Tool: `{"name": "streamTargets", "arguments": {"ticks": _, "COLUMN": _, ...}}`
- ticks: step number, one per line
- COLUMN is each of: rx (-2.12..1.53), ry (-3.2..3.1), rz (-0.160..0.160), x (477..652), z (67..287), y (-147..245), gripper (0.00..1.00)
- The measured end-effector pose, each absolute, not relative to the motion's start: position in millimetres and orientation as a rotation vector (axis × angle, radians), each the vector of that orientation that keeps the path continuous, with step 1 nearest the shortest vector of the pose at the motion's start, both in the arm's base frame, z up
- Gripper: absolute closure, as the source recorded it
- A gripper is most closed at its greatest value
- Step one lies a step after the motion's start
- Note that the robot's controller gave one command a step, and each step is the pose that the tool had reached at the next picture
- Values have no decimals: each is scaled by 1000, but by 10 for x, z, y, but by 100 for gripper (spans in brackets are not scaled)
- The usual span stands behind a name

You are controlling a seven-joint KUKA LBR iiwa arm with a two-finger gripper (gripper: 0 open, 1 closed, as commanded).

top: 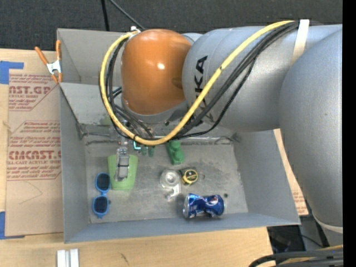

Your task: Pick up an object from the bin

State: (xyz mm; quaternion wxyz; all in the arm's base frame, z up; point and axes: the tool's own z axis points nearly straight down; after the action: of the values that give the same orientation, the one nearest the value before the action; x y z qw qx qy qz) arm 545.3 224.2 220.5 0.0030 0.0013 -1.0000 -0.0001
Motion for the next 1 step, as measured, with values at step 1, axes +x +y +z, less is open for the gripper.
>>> {"name": "streamTargets", "arguments": {"ticks": 1, "rx": 315, "ry": -3135, "rz": -5, "x": 5529, "z": 689, "y": 1882, "gripper": 0}}
